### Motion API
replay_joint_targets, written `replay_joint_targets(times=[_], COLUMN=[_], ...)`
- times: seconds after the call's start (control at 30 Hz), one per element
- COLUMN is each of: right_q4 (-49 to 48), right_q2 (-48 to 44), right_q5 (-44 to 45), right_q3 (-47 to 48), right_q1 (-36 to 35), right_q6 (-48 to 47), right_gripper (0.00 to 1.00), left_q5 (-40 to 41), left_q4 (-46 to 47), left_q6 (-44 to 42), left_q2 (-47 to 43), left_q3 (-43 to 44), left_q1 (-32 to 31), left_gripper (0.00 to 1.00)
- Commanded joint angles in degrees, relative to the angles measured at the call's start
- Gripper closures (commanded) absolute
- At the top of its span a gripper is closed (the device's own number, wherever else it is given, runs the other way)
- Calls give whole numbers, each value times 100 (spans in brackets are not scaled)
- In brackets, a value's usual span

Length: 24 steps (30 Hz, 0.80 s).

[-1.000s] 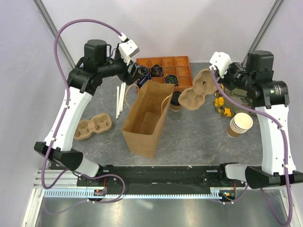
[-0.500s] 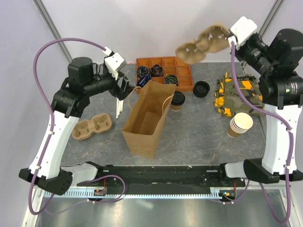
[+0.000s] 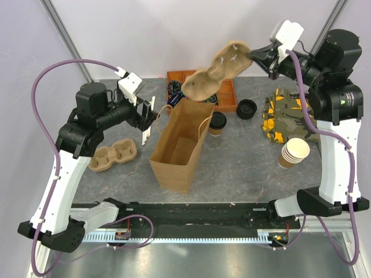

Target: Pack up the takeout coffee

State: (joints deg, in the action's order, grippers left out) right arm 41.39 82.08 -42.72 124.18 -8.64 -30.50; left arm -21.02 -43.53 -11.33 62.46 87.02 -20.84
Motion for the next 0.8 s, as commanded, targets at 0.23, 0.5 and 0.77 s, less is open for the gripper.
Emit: replay_joint_targets(times=[0.23, 0.5, 0.77], right_q4=[985, 1908, 2532], right_q2=[35, 589, 853], right_q5=[122, 527, 1556], right_q3=[-281, 361, 835], right_q1=[-954, -1411, -2352], right_q6=[-878, -1361, -1521], right_gripper=[100, 100, 100], left_q5=[-692, -930, -1609], left_q4=[-832, -596, 229], left_q6=[746, 606, 992], left_q2=[-435, -1077, -1421], left_q3=[131, -685, -1162], left_q1=[712, 748, 739], left_gripper=[14, 14, 13])
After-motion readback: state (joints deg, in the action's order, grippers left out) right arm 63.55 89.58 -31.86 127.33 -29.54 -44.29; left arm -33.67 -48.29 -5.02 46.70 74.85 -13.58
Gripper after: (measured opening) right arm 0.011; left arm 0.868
